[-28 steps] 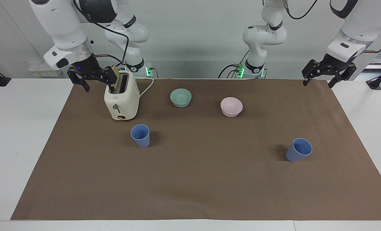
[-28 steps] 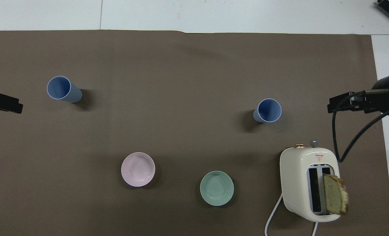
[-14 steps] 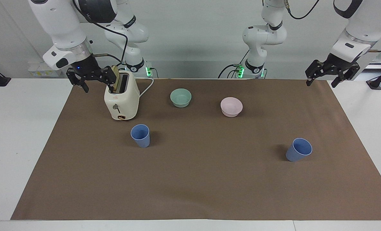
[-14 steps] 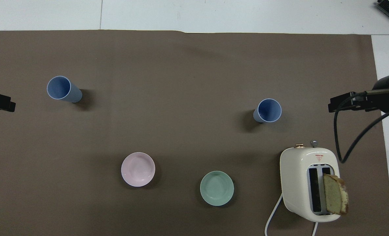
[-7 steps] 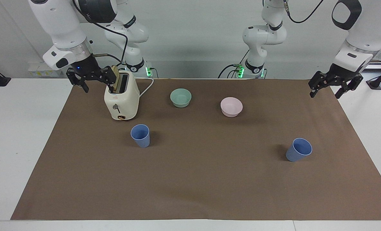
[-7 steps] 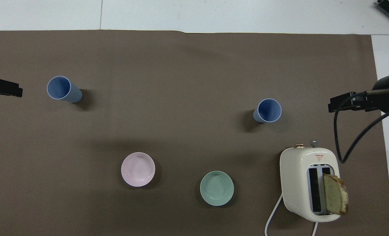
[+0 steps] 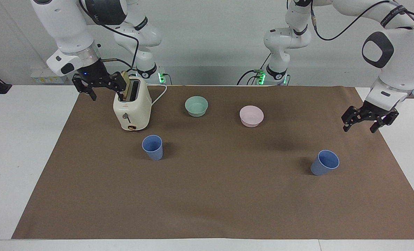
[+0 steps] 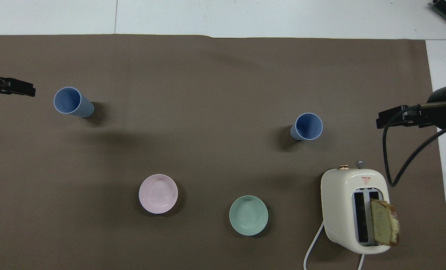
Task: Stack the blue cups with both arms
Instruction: 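Reach the left gripper to the blue cup farther from the toaster, then grasp the blue cup with the left gripper and slide it inward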
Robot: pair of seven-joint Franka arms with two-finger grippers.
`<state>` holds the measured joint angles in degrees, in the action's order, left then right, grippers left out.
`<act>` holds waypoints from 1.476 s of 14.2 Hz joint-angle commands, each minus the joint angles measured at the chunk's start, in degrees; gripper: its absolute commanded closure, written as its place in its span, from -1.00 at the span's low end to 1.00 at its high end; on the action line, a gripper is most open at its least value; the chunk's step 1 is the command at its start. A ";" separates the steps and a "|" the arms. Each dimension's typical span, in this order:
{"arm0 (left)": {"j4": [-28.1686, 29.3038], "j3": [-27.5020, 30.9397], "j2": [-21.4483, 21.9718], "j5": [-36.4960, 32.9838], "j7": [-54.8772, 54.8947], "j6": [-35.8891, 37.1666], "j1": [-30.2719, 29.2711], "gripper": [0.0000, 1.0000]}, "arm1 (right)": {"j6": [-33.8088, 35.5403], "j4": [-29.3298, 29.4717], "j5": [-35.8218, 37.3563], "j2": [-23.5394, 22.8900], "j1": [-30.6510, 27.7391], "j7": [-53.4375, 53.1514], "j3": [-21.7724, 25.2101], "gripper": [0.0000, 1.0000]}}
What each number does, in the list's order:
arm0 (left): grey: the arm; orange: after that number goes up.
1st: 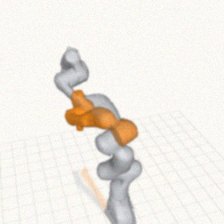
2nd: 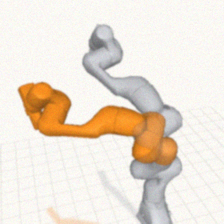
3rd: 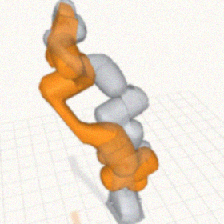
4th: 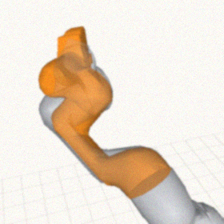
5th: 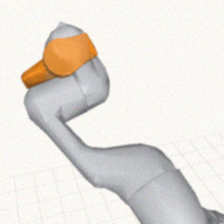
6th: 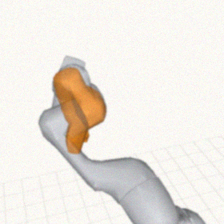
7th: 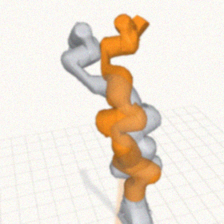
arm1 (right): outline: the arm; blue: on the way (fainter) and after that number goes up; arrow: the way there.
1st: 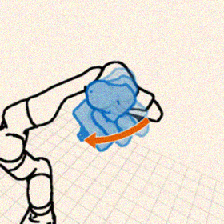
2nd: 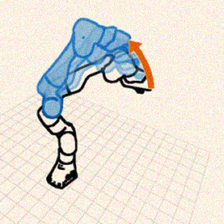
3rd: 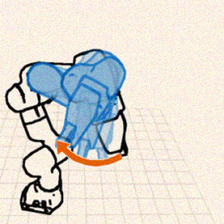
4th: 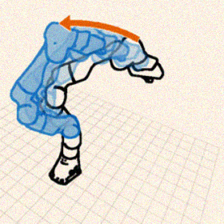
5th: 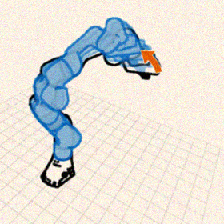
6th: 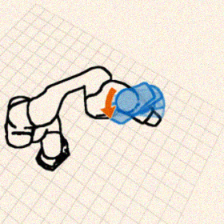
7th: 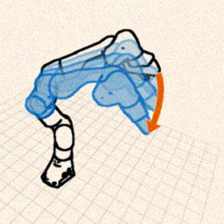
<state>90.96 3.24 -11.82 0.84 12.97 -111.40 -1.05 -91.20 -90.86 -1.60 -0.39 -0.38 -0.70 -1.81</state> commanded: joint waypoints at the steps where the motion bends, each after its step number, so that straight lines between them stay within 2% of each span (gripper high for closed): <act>1: 0.36 -0.42 -3.89 1.88 1.18 -5.30 -0.62 -1.00 | -0.99 -0.90 -0.77 0.66 -0.68 1.32 -0.21 -1.00; 6: 1.14 -0.51 -8.74 2.94 1.36 -11.11 -0.71 -1.00 | -0.99 -0.81 -0.77 0.66 -0.68 1.32 -0.21 -1.00; 10: 7.55 -0.51 -8.40 5.58 3.20 -14.45 -1.06 -1.00 | -0.99 -0.90 -0.77 0.66 -0.68 1.32 -0.21 -1.00; 13: 8.71 -0.51 -8.30 5.58 3.20 -15.16 -1.15 -1.00 | -0.99 -0.90 -0.77 0.66 -0.68 1.40 -0.21 -1.00; 14: 9.32 -0.51 -8.48 5.58 3.20 -15.59 -1.06 -0.75 | -0.99 -0.90 -0.77 0.66 -0.68 1.32 -0.21 -1.00; 15: 10.63 -0.51 -8.39 5.75 3.12 -17.34 -1.06 -0.24 | -0.99 -0.81 -0.77 0.66 -0.68 1.40 -0.21 -1.00; 18: 10.99 -0.51 -8.22 5.84 3.20 -17.89 -1.15 1.00 | -0.99 -0.90 -0.77 0.66 -0.68 1.32 -0.21 -1.00; 21: 10.56 -0.42 -8.13 5.76 3.12 -17.53 -0.44 1.00 | -0.99 -0.90 -0.77 0.66 -0.68 1.32 -0.21 -1.00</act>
<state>99.83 3.04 -21.46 5.86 14.87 -127.64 -1.39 -91.21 -90.86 -1.60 -0.39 -0.38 -0.70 -1.81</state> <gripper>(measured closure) 0.824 0.000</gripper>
